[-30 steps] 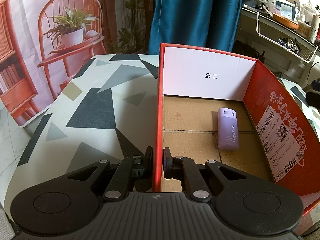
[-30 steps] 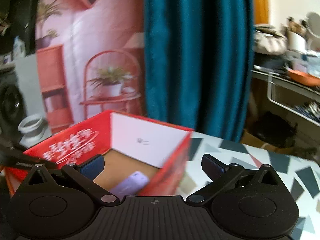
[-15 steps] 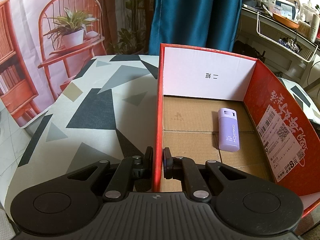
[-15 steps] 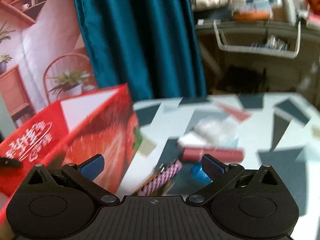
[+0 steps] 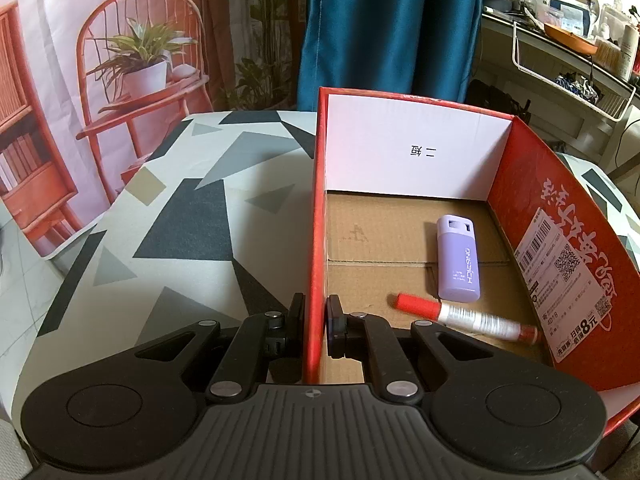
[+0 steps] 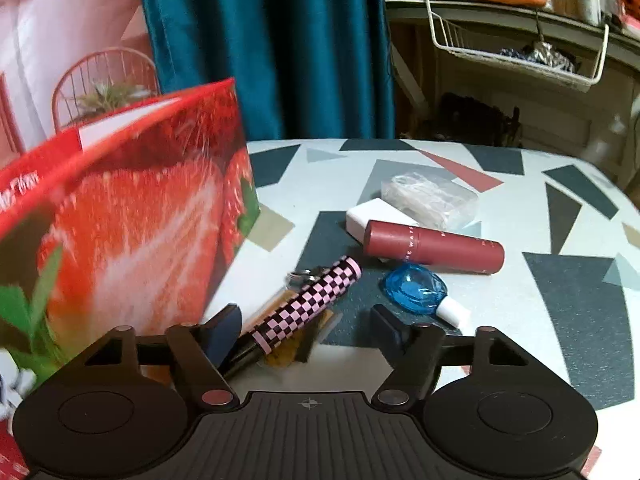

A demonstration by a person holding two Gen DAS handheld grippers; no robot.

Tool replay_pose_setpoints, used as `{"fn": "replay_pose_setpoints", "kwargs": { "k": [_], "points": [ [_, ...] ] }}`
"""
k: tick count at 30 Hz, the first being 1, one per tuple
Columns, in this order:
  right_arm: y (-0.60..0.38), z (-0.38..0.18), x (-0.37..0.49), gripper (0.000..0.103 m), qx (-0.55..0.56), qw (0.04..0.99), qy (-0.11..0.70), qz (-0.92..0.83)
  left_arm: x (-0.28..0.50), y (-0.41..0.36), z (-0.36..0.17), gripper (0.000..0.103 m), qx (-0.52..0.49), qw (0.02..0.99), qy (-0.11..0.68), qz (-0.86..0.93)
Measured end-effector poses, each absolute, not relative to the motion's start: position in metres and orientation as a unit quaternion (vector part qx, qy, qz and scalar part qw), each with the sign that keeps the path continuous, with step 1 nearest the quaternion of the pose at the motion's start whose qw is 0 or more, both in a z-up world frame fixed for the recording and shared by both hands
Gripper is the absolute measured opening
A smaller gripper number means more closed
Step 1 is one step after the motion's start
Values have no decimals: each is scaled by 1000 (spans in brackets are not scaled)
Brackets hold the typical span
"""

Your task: Organize rigid objects

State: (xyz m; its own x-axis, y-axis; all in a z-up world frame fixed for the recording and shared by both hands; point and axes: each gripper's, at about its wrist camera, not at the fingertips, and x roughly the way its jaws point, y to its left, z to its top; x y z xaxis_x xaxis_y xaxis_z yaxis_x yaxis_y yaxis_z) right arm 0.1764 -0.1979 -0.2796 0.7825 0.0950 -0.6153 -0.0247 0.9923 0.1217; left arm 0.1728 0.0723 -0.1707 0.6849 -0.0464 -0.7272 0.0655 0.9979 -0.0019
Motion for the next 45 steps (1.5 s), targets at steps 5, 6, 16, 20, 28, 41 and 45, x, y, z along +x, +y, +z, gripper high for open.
{"fn": "replay_pose_setpoints", "kwargs": {
  "k": [5, 6, 16, 20, 28, 41, 45],
  "points": [
    [-204, -280, 173, 45, 62, 943, 325, 22, 172, 72, -171, 11, 12, 918, 396, -30],
    [-204, -280, 172, 37, 61, 944, 325, 19, 172, 72, -171, 11, 12, 918, 396, -31],
    [-211, -280, 161, 15, 70, 946, 318, 2, 172, 72, -171, 11, 12, 918, 396, -30],
    [-210, -282, 162, 15, 67, 946, 318, 4, 172, 72, -171, 11, 12, 918, 396, -30],
    [-231, -286, 164, 15, 138, 938, 316, 21, 172, 72, -171, 11, 12, 918, 396, -30],
    [-239, -289, 162, 15, 171, 934, 312, 29, 172, 72, -171, 11, 11, 918, 396, -30],
    [-239, -288, 162, 15, 174, 934, 311, 30, 172, 71, -171, 11, 11, 918, 396, -30]
  ]
}}
